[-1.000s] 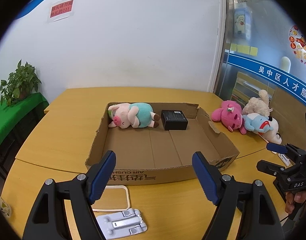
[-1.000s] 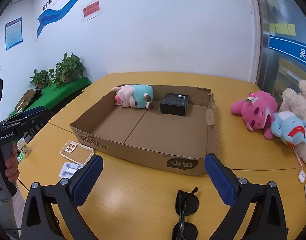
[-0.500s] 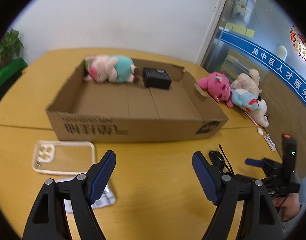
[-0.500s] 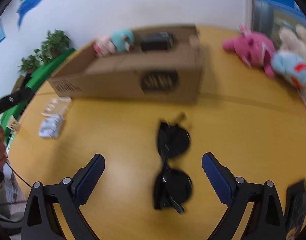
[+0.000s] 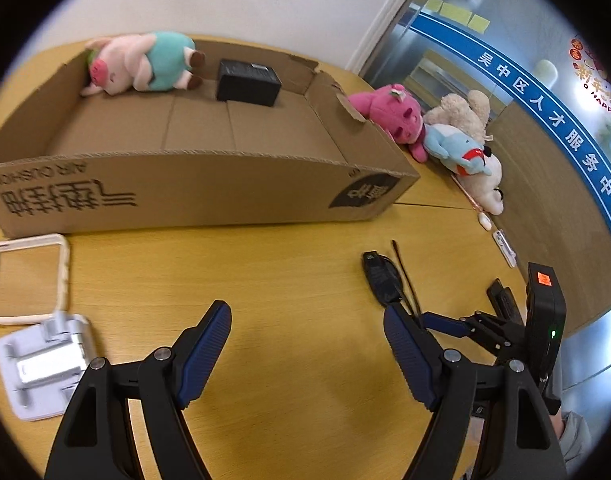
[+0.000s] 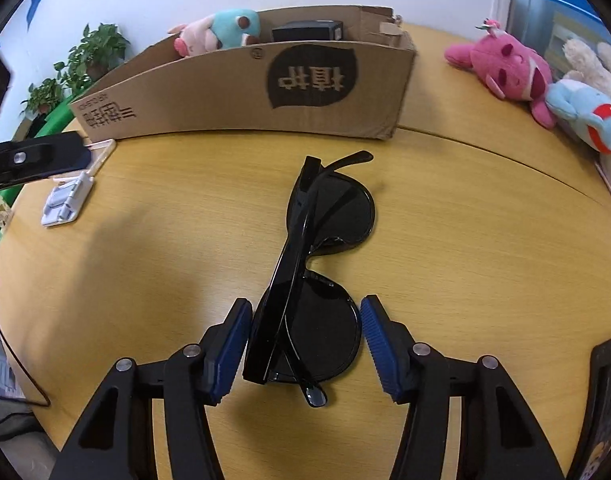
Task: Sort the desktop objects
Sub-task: 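Grasp the black sunglasses by the frame with the right gripper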
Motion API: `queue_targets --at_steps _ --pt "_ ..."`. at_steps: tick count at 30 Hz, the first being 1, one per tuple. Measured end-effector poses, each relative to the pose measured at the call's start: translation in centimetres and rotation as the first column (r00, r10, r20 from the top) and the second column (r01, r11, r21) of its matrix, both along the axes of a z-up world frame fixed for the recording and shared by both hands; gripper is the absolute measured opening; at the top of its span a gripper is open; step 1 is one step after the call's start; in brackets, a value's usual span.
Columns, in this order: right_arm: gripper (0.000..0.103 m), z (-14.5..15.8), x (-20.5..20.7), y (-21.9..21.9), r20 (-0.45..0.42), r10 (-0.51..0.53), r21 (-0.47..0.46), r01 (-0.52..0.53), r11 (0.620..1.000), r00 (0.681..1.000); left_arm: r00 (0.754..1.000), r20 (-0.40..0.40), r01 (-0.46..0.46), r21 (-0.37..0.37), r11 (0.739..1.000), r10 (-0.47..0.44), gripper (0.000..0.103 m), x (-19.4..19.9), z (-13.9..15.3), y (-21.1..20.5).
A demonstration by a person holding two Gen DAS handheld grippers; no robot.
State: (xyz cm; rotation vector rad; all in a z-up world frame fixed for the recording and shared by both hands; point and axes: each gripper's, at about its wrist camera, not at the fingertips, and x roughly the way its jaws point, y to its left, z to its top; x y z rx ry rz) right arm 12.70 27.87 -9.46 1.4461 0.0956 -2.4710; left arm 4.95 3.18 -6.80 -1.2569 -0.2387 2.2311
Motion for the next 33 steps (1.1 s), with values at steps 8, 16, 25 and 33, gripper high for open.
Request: queue_targets --at_steps 8,16,25,33 --pt "0.055 0.0 0.4 -2.0 -0.006 0.026 -0.081 -0.027 0.996 1.0 0.985 0.144 0.089 0.069 0.994 -0.098 0.077 -1.4 -3.1 3.4" --pt "0.055 -0.1 0.6 -4.4 -0.002 0.09 -0.142 -0.09 0.986 0.996 0.957 0.245 0.124 0.128 0.984 -0.152 0.054 -1.6 -5.4 5.0" --pt "0.055 -0.3 0.6 -5.2 -0.003 0.105 -0.159 -0.104 0.982 0.994 0.962 0.23 0.13 0.084 0.988 -0.146 0.036 -0.7 -5.0 4.1" --pt "0.055 0.1 0.5 -5.5 -0.012 0.114 -0.178 -0.115 0.977 0.993 0.964 0.207 0.145 0.104 0.984 -0.164 0.031 0.0 -4.1 3.8"
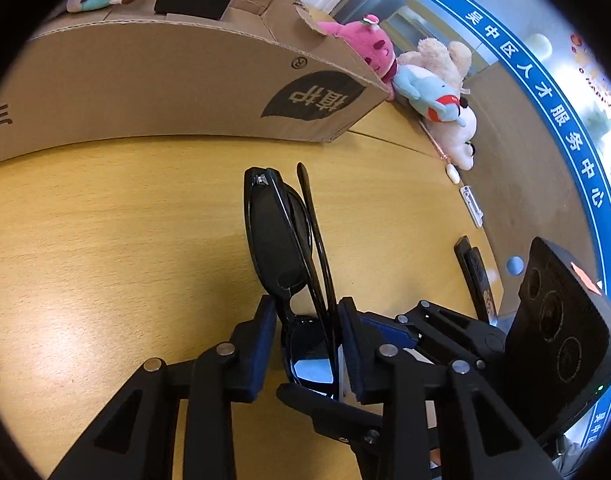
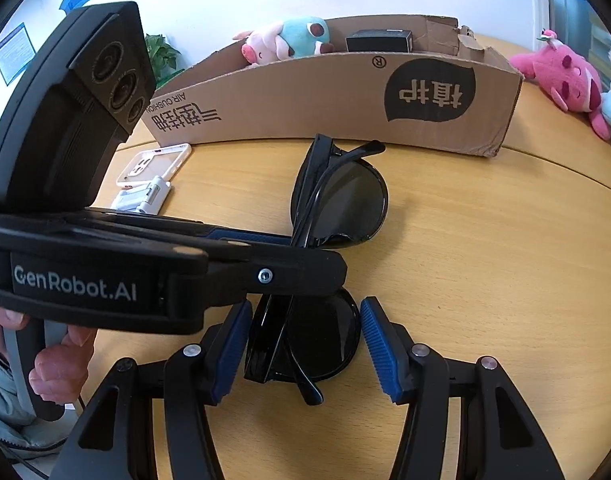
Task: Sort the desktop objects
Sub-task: 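Grasp the black sunglasses by the frame with the right gripper, then carry the sunglasses over the cardboard box with the right gripper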
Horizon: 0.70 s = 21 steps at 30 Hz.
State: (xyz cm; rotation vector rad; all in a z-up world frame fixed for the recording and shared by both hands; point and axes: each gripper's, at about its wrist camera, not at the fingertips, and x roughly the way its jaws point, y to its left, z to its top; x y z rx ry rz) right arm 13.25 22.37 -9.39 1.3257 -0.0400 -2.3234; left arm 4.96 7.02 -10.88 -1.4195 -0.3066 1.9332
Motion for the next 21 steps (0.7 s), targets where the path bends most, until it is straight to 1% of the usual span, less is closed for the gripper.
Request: queue_targets --at_steps 6,11,13,21 --pt "0.055 1.6 0.3 -0.4 -0.047 0.001 -0.006 -0.002 1.0 0.999 0.999 -0.04 -0.006 0.024 1.0 0.007 0.031 -0.1 2.0 -0.4" --pt "0.055 4.3 -0.3 -1.3 -0.115 0.007 0.001 -0.007 1.0 0.993 0.994 -0.107 0.003 0.039 0.999 0.002 0.031 -0.5 4.9 -0.5" --pt "0.055 5.5 -0.5 -1.4 -0.143 0.015 0.001 -0.015 1.0 0.99 0.989 -0.146 0.01 0.037 0.999 -0.004 0.031 -0.9 6.5 -0.6" --pt "0.055 10.3 -3.3 -3.1 -0.255 0.046 0.006 -0.046 0.999 0.966 0.965 -0.263 0.017 0.03 0.999 -0.008 0.031 -3.4 11.3 -1.9"
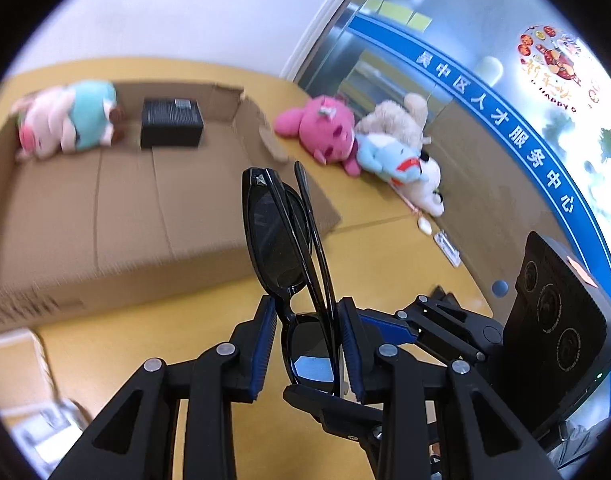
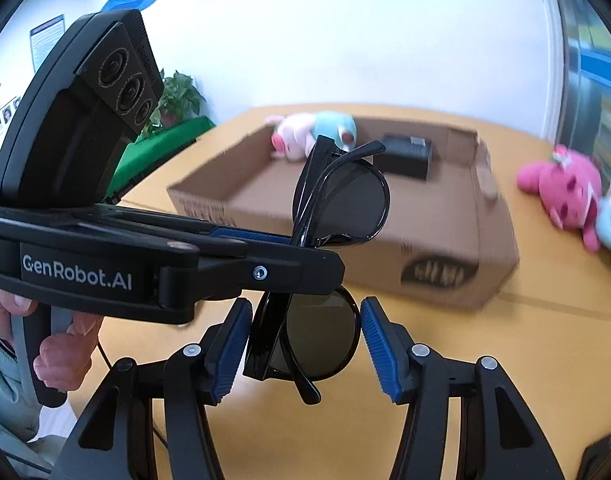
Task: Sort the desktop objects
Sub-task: 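Carry the sunglasses over the cardboard box with the right gripper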
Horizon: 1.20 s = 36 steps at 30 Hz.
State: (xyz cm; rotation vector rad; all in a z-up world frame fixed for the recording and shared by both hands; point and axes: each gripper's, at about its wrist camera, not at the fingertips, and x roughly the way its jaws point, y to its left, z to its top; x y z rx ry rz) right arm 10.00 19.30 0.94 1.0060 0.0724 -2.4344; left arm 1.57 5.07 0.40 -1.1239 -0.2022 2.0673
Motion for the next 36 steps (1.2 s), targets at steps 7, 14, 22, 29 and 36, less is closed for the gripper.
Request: queue_targets --at_steps 7,14,22,29,36 --pt "0.052 2.8 -3.2 -3.1 -0.059 0.054 -0.014 -0.055 0.998 0.997 0.998 -0.057 -0.038 -0.003 0.999 0.037 0.029 -2.9 3.0 -3.5" --pt "0.052 4.4 -7.1 -5.3 -0.068 0.092 -0.065 -0.096 0.993 0.993 0.994 -0.078 -0.074 -0.016 0.997 0.072 0.029 -6.1 4.7 -6.1" --pt "0.052 5.3 -12.0 -4.3 -0.063 0.064 -0.09 -0.07 0.993 0.996 0.995 -0.092 -0.039 -0.021 0.999 0.037 0.029 -11.2 5.7 -4.1" --pt "0.052 3.7 -17.7 -1.0 0.007 0.008 -0.067 -0.008 0.998 1.0 0.999 -0.001 0.036 0.001 0.999 -0.036 0.029 -17.8 3.2 -0.2" --pt "0.052 -0.9 -24.1 2.3 0.163 -0.035 -0.047 0.043 0.998 0.986 0.987 0.145 0.059 0.02 0.998 -0.061 0.029 -23.6 -2.0 3.5"
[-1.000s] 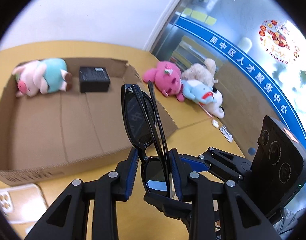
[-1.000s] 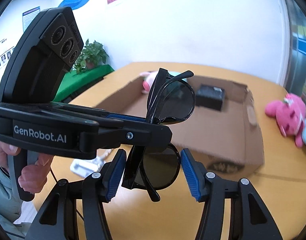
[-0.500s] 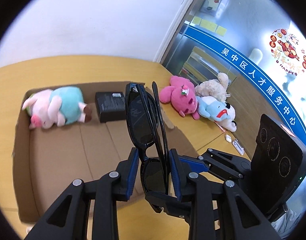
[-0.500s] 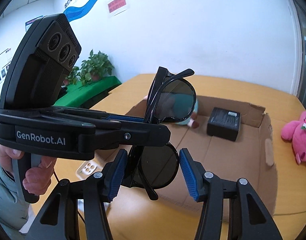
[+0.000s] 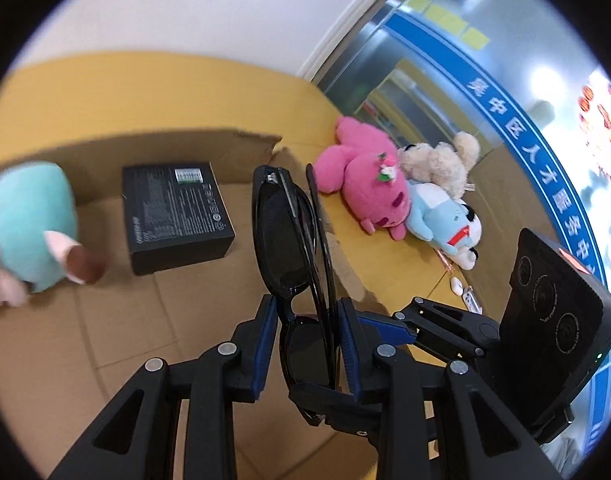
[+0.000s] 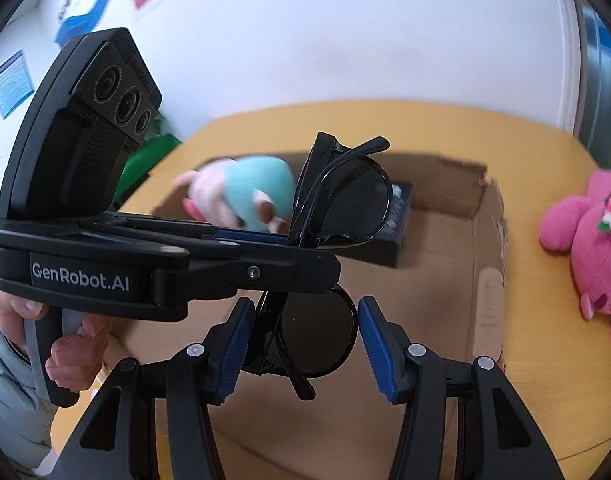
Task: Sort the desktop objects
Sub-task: 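Carry the sunglasses over the cardboard box with the right gripper, then lower the sunglasses into the box and open the right gripper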
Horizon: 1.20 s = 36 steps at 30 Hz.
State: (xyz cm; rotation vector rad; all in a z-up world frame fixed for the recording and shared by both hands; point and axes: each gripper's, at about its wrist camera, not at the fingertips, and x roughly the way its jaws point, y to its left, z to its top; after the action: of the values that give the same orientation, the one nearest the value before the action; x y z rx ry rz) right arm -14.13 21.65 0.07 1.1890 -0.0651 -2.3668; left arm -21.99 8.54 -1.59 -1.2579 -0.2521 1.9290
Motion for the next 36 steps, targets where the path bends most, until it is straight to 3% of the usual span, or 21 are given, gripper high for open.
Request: queue_targets --at_steps 9,17,21,25,29,33,36 --pt "0.051 -5.7 -5.5 3.0 0.226 -0.057 0.037 0.05 0.998 0.972 0.982 0.19 -0.007 0.029 1.0 0.001 0.028 -3.9 -6.0 2.7" --pt "0.05 -8.4 -7.0 2.5 0.369 -0.096 0.181 0.029 0.983 0.924 0.955 0.297 -0.004 -0.013 1.0 0.007 0.028 -4.5 -9.1 3.8" --pt "0.05 -9.4 -7.1 1.8 0.397 -0.104 0.225 0.013 0.974 0.912 0.952 0.305 -0.001 -0.056 0.998 0.018 0.027 -4.4 -10.0 4.3" --pt "0.05 -9.4 -7.1 2.4 0.41 -0.116 0.211 0.03 0.977 0.905 0.946 0.324 -0.012 -0.051 0.999 0.028 0.027 -4.6 -10.2 4.3" --pt "0.053 -9.2 -6.5 2.1 0.407 -0.117 0.227 0.023 0.974 0.906 0.947 0.316 -0.019 -0.098 0.995 0.049 0.029 -4.2 -9.7 4.4" --pt "0.071 -8.4 -5.3 1.7 0.381 -0.104 0.233 0.013 0.972 0.919 0.961 0.271 -0.029 -0.107 0.994 0.057 0.031 -3.2 -8.2 3.9" --pt "0.076 -6.8 -3.7 1.4 0.322 -0.103 0.268 0.013 0.963 0.941 0.977 0.198 -0.057 -0.122 0.991 0.081 0.033 -2.0 -6.1 3.0"
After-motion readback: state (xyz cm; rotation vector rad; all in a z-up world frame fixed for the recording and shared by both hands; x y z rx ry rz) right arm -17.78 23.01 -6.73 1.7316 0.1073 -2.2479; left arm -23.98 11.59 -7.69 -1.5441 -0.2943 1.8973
